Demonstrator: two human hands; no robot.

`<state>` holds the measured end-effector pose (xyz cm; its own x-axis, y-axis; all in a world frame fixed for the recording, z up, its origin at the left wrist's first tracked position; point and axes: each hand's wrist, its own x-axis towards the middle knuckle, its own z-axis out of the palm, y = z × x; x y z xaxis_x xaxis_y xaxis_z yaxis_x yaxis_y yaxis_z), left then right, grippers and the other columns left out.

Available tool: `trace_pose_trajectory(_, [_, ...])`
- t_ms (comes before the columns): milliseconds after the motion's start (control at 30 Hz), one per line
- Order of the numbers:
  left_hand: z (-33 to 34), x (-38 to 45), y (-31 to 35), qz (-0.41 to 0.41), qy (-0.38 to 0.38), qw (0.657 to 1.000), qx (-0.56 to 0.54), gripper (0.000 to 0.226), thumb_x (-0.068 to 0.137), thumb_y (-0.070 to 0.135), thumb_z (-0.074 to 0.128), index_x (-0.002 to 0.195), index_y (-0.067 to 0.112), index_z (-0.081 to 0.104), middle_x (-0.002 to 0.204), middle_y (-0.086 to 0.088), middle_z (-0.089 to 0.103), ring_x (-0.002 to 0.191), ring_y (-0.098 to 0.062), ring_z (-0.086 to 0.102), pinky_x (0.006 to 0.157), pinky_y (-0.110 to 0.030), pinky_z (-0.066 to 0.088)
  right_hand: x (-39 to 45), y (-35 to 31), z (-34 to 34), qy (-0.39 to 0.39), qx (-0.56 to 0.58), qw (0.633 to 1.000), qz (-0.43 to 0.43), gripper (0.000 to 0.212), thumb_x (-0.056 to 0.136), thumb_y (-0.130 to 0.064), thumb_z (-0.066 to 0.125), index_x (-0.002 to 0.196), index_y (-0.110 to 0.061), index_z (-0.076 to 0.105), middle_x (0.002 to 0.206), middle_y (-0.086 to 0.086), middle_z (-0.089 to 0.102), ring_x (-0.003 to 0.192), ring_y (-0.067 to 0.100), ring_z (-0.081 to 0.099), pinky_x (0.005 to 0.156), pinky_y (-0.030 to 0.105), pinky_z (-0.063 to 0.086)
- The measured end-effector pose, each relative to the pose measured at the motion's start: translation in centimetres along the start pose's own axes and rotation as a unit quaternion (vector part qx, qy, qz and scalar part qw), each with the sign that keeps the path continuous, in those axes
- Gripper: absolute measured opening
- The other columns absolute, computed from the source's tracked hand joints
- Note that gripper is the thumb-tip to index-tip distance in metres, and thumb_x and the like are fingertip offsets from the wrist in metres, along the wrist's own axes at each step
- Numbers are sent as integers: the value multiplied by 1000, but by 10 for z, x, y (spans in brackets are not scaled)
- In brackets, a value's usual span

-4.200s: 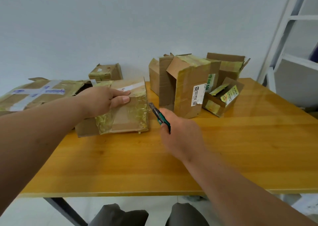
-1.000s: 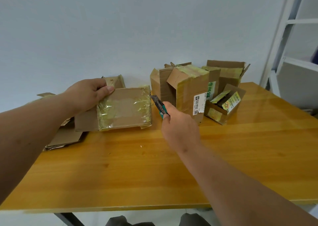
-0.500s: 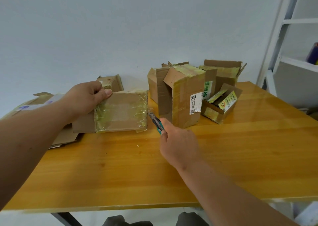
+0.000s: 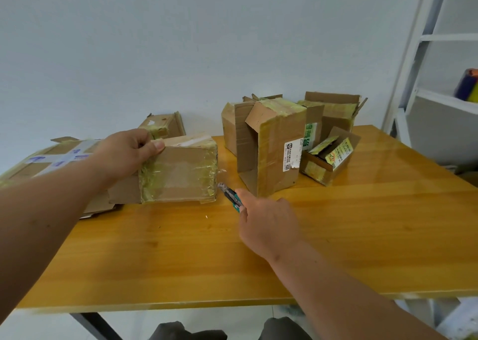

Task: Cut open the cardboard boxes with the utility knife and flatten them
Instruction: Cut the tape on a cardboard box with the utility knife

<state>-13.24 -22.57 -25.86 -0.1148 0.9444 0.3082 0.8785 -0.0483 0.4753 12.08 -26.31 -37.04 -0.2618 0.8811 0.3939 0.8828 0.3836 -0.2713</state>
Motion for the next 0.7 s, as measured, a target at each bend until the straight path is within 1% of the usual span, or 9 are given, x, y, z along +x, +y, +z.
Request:
trace_pose_trajectory(67, [1,-2,-2,1,2,1000,-2,39,93,46,55,77,10,54,71,-10,56,68,-24,51,59,-33,36,-3,-2,0,-5,-15,1000,-4,46,101,-23,36,147,-29,37,80,-4,66,61,15,54,68,32,37])
trace_pose_trajectory(200, [4,-6,-8,-2,-13,999,29,40,93,49,53,78,11,53,70,-9,57,69,-27,53,59,-33,38,-8,0,-1,-27,-36,999,-10,44,99,-22,38,142,-29,41,83,-3,68,66,18,58,71,33,34])
trace_pose_trajectory(267, [0,-8,-7,-16,12,1000,10,40,95,48,49,81,10,53,74,-11,57,69,-27,53,57,-32,38,-11,2,-4,-66,-67,995,-31,40,96,-22,40,135,-30,47,80,-4,64,67,18,57,75,36,33])
trace_pose_trajectory(333, [-13,-9,-2,-32,59,997,-28,41,98,47,46,82,10,53,77,-12,56,68,-26,51,56,-32,36,-15,2,-4,-94,-81,991,-44,40,96,-25,41,136,-30,45,79,-4,61,68,18,56,83,39,37])
trace_pose_trajectory(433, [-30,-7,1,2,51,999,-9,41,95,48,50,77,12,52,72,-11,56,67,-26,53,59,-34,41,-14,6,-5,-92,-54,994,-16,42,98,-28,42,140,-31,41,88,-5,65,72,13,59,88,39,44])
trace_pose_trajectory(500, [-30,-10,-2,11,38,999,-22,41,93,48,54,74,12,52,69,-10,56,66,-26,53,62,-37,45,-14,8,-7,-81,-48,995,14,41,99,-27,40,140,-31,41,91,-5,66,75,13,61,91,40,44])
trace_pose_trajectory(600, [-18,-19,-5,26,15,999,-30,38,92,42,59,73,11,52,68,-7,55,66,-24,51,59,-31,38,-12,12,-13,-86,-84,992,45,38,101,-27,33,138,-30,45,86,-4,62,80,18,61,89,43,39])
trace_pose_trajectory(633, [-14,-22,-7,28,5,999,-35,36,92,40,60,72,11,52,69,-6,56,68,-24,51,59,-31,37,-11,14,-15,-99,-104,988,50,39,101,-27,32,138,-31,46,91,-2,61,84,21,61,89,44,38])
trace_pose_trajectory(700, [-8,-25,-11,17,-26,997,-64,33,91,34,64,72,9,52,74,0,59,73,-24,54,63,-33,42,-8,15,-20,-138,-129,980,65,43,99,-25,33,140,-32,46,112,4,56,95,25,59,94,45,36])
